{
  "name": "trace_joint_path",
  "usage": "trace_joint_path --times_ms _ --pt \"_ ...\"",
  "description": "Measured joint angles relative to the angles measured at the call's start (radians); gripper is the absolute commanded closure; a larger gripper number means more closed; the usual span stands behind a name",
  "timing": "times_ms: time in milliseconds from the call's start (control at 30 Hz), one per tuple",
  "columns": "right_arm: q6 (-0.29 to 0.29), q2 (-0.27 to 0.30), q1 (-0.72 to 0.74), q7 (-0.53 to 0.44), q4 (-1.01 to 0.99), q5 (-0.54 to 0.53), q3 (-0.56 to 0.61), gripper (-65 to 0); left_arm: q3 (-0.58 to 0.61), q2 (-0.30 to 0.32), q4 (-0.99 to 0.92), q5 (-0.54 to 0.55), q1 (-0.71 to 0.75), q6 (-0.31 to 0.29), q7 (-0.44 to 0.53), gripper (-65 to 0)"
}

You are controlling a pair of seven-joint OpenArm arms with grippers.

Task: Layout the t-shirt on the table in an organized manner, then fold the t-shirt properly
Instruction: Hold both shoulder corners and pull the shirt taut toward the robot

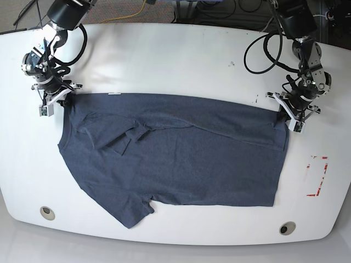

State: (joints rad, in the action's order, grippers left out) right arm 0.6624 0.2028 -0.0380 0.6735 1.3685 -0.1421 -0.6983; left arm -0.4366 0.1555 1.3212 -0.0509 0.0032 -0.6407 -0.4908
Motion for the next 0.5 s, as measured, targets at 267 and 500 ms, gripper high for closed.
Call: trace_joint_path --times_ms 267,500 --pt "0.003 0.002 -0.069 -0.008 0.054 -0.019 0.005 0.0 -0.002 0.023 0.099 -0.009 0.095 0.001 -0.009 0.0" --pt "0.011 0.000 -0.163 0.037 0.157 -0.020 0.006 0.0 -0.002 0.023 0.238 -0.026 0.232 0.004 -0.028 0.0"
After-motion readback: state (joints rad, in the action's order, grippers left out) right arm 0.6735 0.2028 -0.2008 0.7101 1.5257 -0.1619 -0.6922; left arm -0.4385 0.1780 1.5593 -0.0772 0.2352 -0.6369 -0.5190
